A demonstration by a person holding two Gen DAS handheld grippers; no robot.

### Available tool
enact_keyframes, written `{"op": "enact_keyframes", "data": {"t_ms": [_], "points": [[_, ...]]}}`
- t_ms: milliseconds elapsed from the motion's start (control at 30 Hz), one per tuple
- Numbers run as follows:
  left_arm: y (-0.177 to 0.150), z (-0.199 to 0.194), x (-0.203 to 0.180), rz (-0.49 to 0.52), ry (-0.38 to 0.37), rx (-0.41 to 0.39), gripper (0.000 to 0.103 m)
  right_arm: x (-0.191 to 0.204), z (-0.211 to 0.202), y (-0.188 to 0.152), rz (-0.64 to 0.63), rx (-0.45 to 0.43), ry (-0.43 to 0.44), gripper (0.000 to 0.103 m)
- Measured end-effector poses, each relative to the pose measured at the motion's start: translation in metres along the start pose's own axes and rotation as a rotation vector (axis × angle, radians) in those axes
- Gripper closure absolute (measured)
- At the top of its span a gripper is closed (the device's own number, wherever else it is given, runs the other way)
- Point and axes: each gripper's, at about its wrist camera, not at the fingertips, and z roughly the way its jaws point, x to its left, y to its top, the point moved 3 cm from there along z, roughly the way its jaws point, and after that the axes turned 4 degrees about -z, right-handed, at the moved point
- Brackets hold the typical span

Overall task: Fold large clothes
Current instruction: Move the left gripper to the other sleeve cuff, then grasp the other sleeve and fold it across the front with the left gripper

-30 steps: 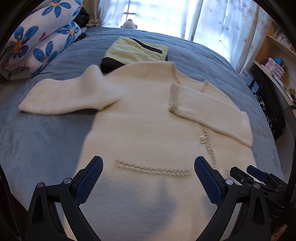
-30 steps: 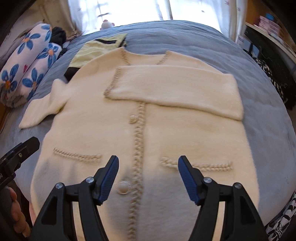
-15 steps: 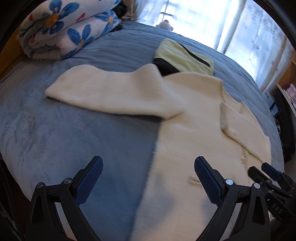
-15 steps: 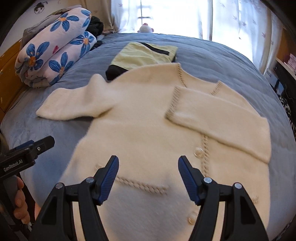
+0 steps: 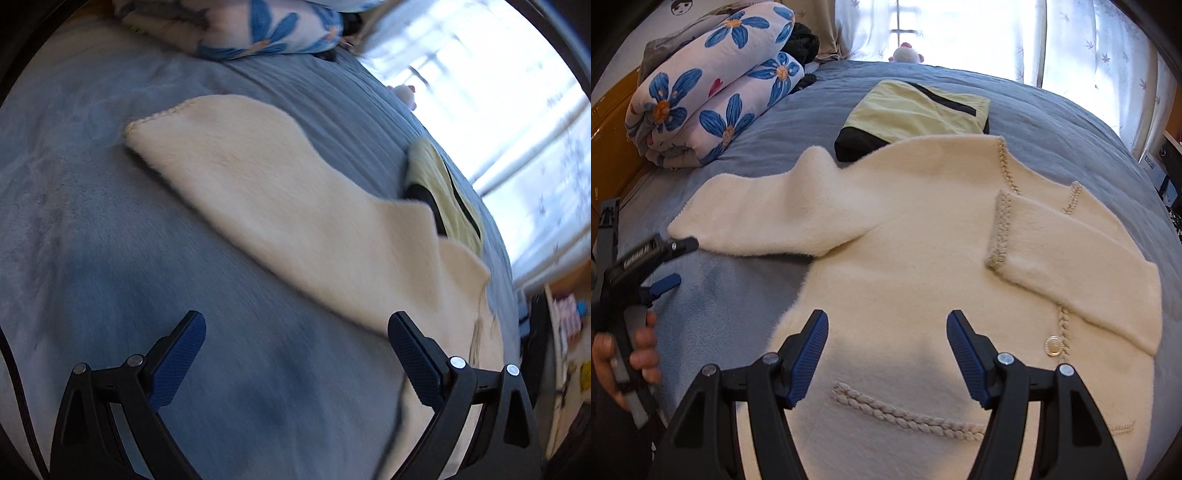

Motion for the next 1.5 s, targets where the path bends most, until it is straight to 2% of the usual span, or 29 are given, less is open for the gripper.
{"op": "enact_keyframes", "data": {"t_ms": [133,300,333,400,433,467,533,600,700,833,933,1000,1067,1133,1200,1267,1333,1367,1500], "points": [[0.028,0.022,0.022,-0.095,-0.023,-0.021,0.005,0.009,0.013,-0.003,-0.012,0.026,-0.001,0.036],[0.052,0.038,0.019,-0.082,0.044,-0.072,0.005,0.011,0.028,-0.004,-0.015,0.060,-0.010,0.036],[0.056,0.043,0.018,-0.076,0.060,-0.078,0.007,0.010,0.030,-0.004,-0.010,0.064,-0.009,0.036],[0.063,0.052,0.015,-0.052,0.119,-0.083,0.041,0.007,0.033,-0.003,0.004,0.070,-0.007,0.036],[0.068,0.055,0.015,-0.039,0.168,-0.078,0.073,0.006,0.034,-0.003,0.010,0.074,-0.005,0.036],[0.070,0.057,0.016,-0.033,0.185,-0.071,0.085,0.004,0.035,-0.003,0.020,0.076,0.000,0.036],[0.073,0.048,0.017,-0.062,0.161,-0.089,0.092,-0.001,0.036,-0.004,0.033,0.081,0.003,0.036],[0.073,0.034,0.001,-0.024,0.173,-0.130,0.096,-0.007,0.036,-0.005,0.047,0.083,0.014,0.036],[0.063,0.005,-0.047,0.119,0.182,-0.212,0.097,-0.021,0.032,-0.009,0.083,0.076,0.018,0.036],[0.030,-0.030,-0.143,0.325,0.105,-0.254,0.097,-0.049,0.021,-0.014,0.149,0.055,0.021,0.036],[-0.014,-0.043,-0.213,0.473,0.005,-0.228,0.097,-0.077,0.009,-0.024,0.211,0.031,0.006,0.036],[-0.053,-0.038,-0.256,0.559,-0.055,-0.176,0.096,-0.101,0.000,-0.033,0.256,0.016,-0.011,0.036],[-0.092,-0.027,-0.283,0.621,-0.097,-0.120,0.096,-0.124,-0.007,-0.043,0.298,0.005,-0.038,0.036],[-0.129,-0.006,-0.303,0.674,-0.112,-0.046,0.093,-0.147,-0.013,-0.055,0.338,0.005,-0.062,0.036],[-0.170,0.021,-0.312,0.701,-0.129,0.079,0.083,-0.171,-0.019,-0.070,0.384,0.010,-0.084,0.036],[-0.198,0.042,-0.312,0.709,-0.119,0.164,0.067,-0.191,-0.024,-0.084,0.417,0.012,-0.100,0.036],[-0.217,0.058,-0.307,0.720,-0.073,0.210,0.060,-0.203,-0.027,-0.094,0.438,0.015,-0.107,0.036],[-0.224,0.062,-0.304,0.727,-0.050,0.223,0.060,-0.209,-0.028,-0.099,0.448,0.016,-0.107,0.036],[-0.232,0.053,-0.293,0.734,-0.035,0.238,0.056,-0.219,-0.025,-0.106,0.461,0.017,-0.090,0.036]]}}
